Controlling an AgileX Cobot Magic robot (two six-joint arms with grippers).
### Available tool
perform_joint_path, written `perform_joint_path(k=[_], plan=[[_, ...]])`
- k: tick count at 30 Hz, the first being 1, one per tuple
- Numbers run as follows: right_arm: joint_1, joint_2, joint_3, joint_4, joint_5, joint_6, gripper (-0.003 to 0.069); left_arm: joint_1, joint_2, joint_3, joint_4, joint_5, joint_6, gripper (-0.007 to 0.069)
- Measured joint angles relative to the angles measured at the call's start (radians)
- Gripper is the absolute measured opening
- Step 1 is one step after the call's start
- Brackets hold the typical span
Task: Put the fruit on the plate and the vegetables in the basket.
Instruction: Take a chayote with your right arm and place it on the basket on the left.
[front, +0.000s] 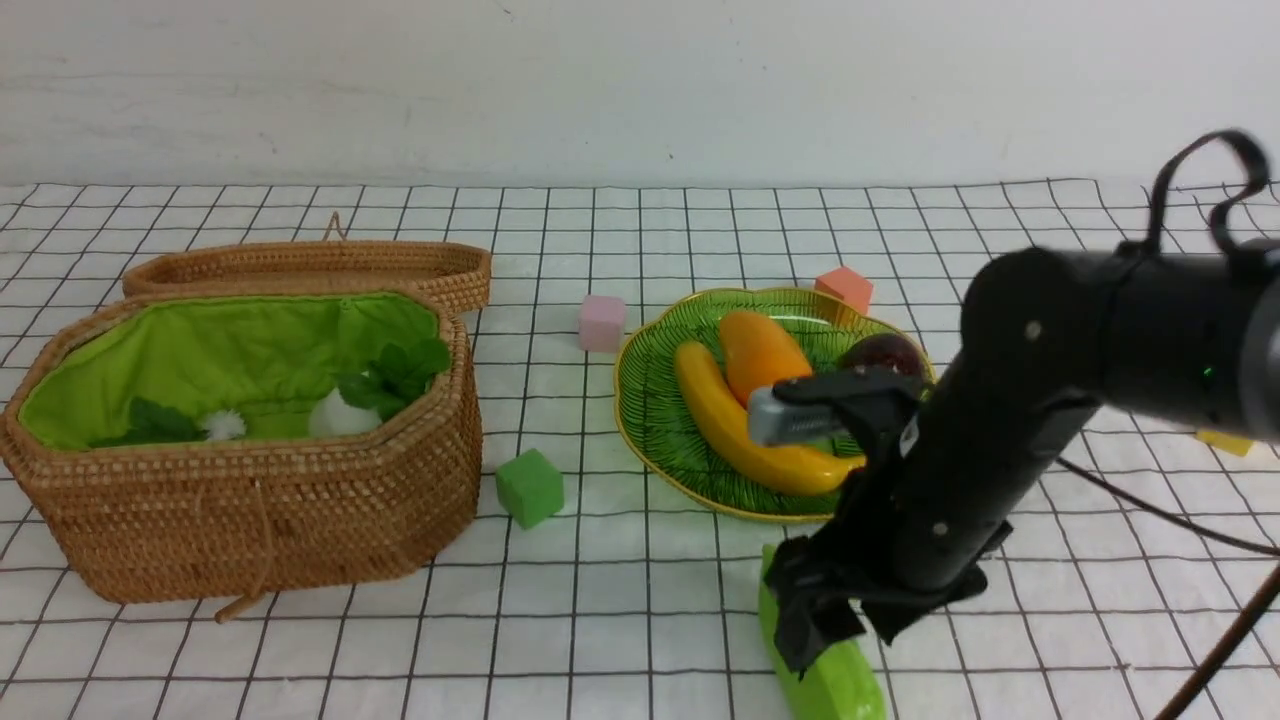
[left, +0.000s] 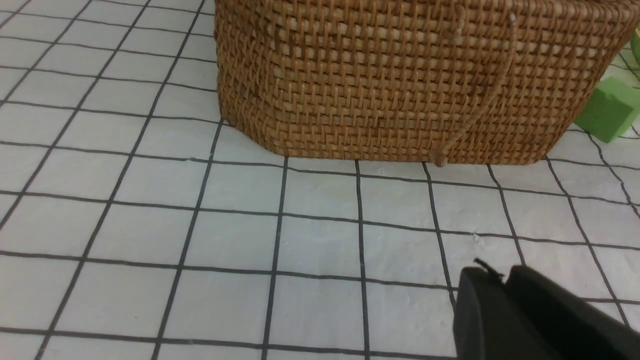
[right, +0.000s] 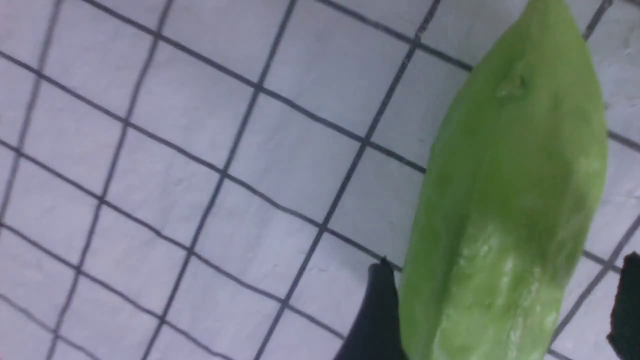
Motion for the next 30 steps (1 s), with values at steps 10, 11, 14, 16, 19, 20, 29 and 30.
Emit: perform_joint_path(k=[10, 11, 14, 16, 19, 20, 29, 30], plan=[[0.011, 0.066, -0.092, 0.085, 0.084, -0.145, 0.0441, 0.000, 0.000, 0.000, 0.000, 0.000, 0.000, 0.0071], [0.020, 0.059, -0.149, 0.125, 0.108, -0.203, 0.0441, 0.000, 0.000, 0.000, 0.000, 0.000, 0.000, 0.0071], [0.059, 0.054, -0.310, 0.211, 0.122, -0.380, 0.0441, 0.000, 0.000, 0.000, 0.000, 0.000, 0.000, 0.0075], [0.093, 0.067, -0.419, 0.261, 0.103, -0.493, 0.0441, 0.000, 0.000, 0.000, 0.000, 0.000, 0.000, 0.0076], [0.144, 0.120, -0.601, 0.366, 0.016, -0.639, 0.0441, 0.000, 0.000, 0.000, 0.000, 0.000, 0.000, 0.0078], [0.158, 0.150, -0.665, 0.407, -0.025, -0.678, 0.0441, 0.000, 0.000, 0.000, 0.000, 0.000, 0.000, 0.0079], [0.257, 0.517, -1.067, 0.838, -0.411, -0.895, 0.0441, 0.000, 0.000, 0.000, 0.000, 0.000, 0.000, 0.0088], [0.271, 0.562, -1.094, 0.862, -0.449, -0.925, 0.0441, 0.000, 0.000, 0.000, 0.000, 0.000, 0.000, 0.0090]])
